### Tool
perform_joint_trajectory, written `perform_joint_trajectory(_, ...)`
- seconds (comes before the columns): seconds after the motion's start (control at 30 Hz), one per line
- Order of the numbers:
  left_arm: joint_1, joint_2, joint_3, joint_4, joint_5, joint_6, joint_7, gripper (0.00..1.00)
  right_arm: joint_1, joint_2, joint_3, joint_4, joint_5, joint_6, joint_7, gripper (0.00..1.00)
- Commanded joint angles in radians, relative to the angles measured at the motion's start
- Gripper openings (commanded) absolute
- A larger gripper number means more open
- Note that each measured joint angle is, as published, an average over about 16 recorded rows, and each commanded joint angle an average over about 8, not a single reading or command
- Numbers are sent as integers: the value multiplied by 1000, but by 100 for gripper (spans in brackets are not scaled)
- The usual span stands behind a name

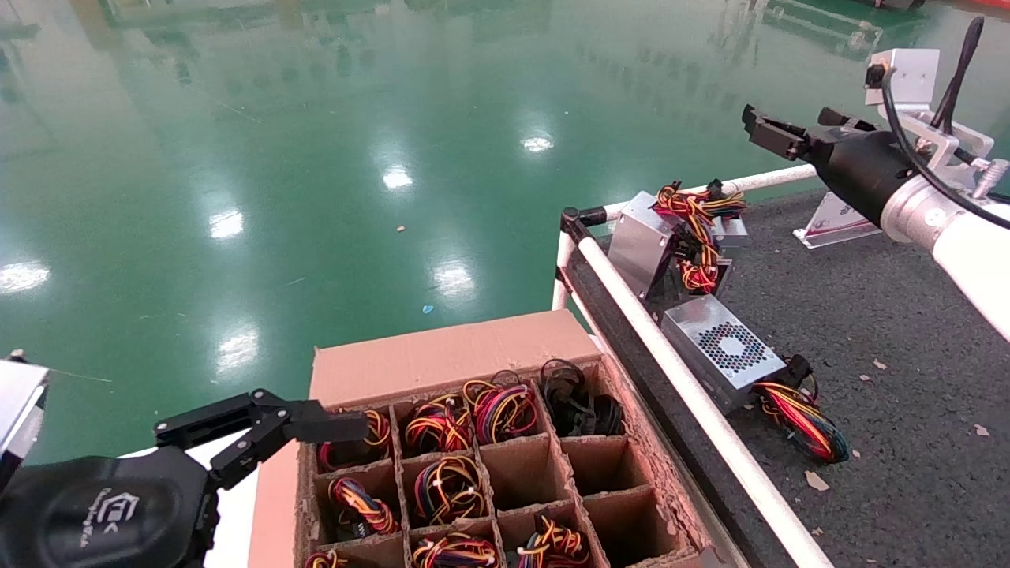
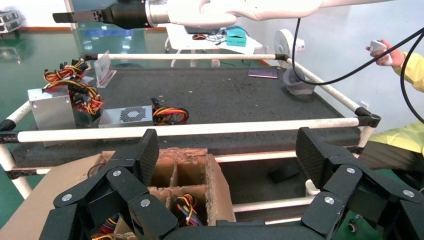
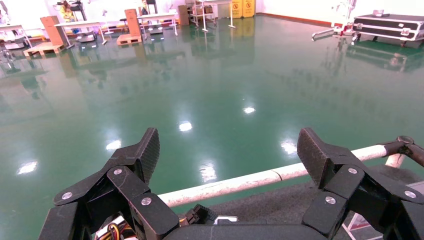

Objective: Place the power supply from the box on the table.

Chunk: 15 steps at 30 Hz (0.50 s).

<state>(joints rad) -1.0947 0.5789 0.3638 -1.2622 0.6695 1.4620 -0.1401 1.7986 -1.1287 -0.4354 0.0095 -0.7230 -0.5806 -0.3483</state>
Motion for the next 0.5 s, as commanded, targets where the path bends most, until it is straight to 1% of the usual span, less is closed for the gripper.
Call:
perform_joint_trajectory(0.03,0,0,0,0,0,0,0,100,-1,0,1,0,1,-1,0,100)
perform_joint_trajectory(0.5,0,0,0,0,0,0,0,100,-3,-1,2,-1,3,-2,1,100)
